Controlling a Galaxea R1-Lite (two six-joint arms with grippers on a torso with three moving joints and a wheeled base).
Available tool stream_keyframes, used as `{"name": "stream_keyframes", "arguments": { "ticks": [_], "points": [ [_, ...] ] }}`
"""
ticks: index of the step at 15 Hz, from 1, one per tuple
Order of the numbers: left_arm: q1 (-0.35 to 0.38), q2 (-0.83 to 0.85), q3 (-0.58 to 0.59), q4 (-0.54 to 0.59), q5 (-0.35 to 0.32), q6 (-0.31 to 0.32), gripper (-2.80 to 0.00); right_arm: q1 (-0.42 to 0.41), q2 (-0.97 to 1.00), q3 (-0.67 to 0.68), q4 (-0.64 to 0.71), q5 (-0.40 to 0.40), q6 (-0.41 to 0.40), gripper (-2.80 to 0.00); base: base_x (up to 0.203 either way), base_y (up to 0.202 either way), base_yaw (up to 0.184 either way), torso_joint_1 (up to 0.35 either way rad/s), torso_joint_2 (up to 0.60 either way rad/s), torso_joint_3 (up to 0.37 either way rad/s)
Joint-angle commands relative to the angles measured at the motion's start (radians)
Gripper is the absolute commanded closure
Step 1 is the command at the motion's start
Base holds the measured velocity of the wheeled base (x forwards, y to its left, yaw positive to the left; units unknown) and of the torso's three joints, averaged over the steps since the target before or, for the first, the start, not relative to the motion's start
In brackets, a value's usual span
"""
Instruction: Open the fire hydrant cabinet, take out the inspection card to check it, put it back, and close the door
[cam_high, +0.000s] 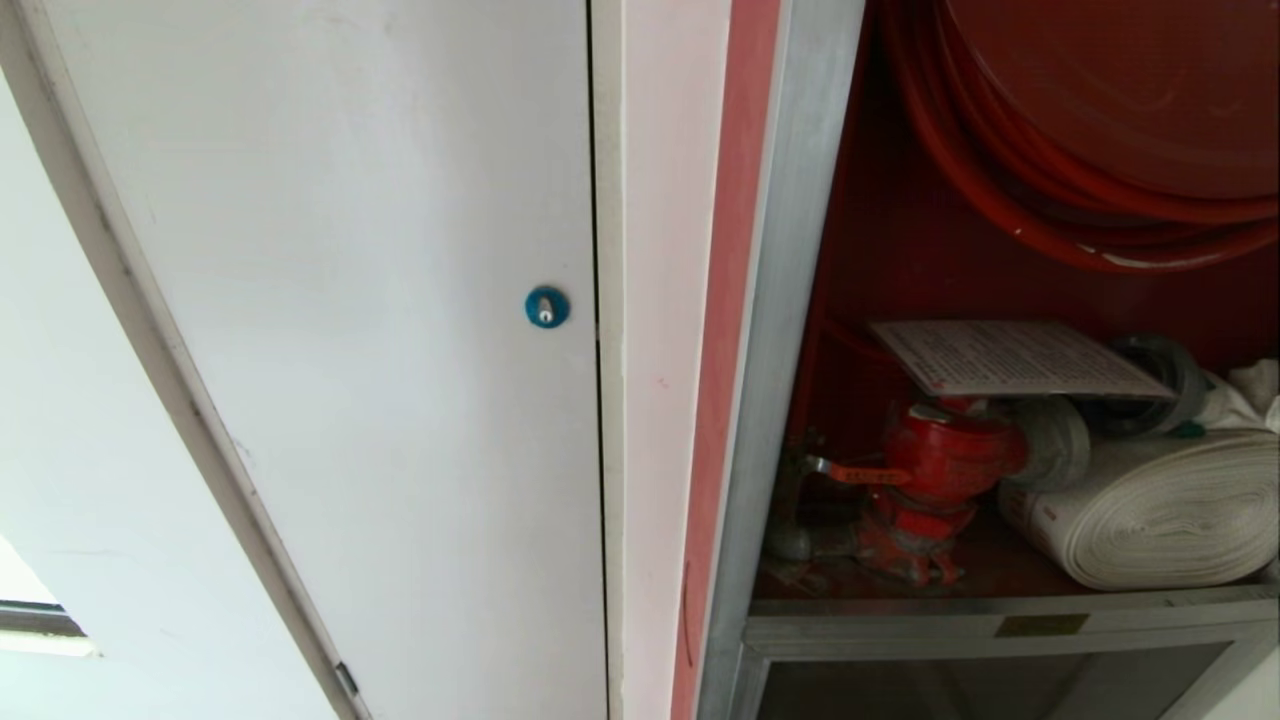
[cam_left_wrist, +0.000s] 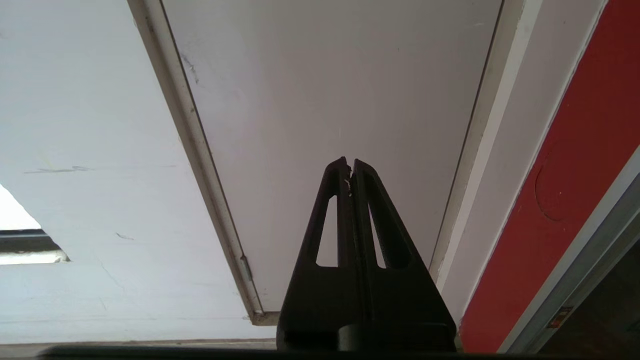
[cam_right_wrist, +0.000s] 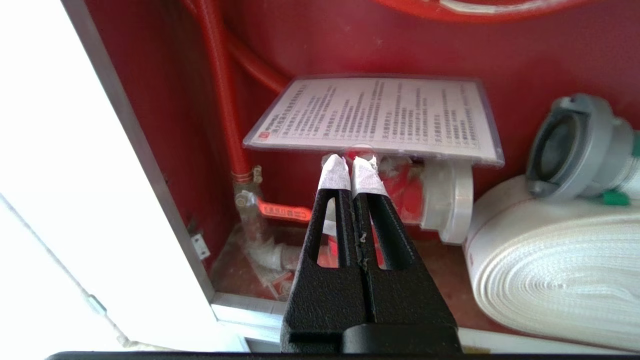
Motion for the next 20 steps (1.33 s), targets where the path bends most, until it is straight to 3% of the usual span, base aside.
{"name": "stream_keyframes", "arguments": {
  "ticks": [1, 4, 6, 16, 20],
  "points": [
    [0.0, 0.001, 0.014, -0.001, 0.0, 0.0, 0.0, 0.001, -0.11, 0.03, 0.06, 0.015, 0.0, 0.0, 0.0, 0.0, 0.0, 0.0, 0.0, 0.0],
    [0.0, 0.001, 0.014, -0.001, 0.0, 0.0, 0.0, 0.002, -0.26, -0.006, 0.392, 0.103, -0.026, 0.0, 0.0, 0.0, 0.0, 0.0, 0.0, 0.0],
    [0.0, 0.001, 0.013, 0.0, 0.0, 0.0, 0.0, 0.003, -0.259, -0.001, 0.419, 0.12, -0.06, 0.0, 0.0, 0.0, 0.0, 0.0, 0.0, 0.0],
    [0.0, 0.001, 0.013, -0.001, 0.0, 0.0, 0.0, 0.049, -0.275, 0.039, 0.451, 0.123, -0.07, 0.0, 0.0, 0.0, 0.0, 0.0, 0.0, 0.0],
    [0.0, 0.001, 0.014, -0.001, 0.0, 0.0, 0.0, 0.158, -0.433, 0.133, 0.521, 0.009, -0.067, 0.0, 0.0, 0.0, 0.0, 0.0, 0.0, 0.0]
  ]
}}
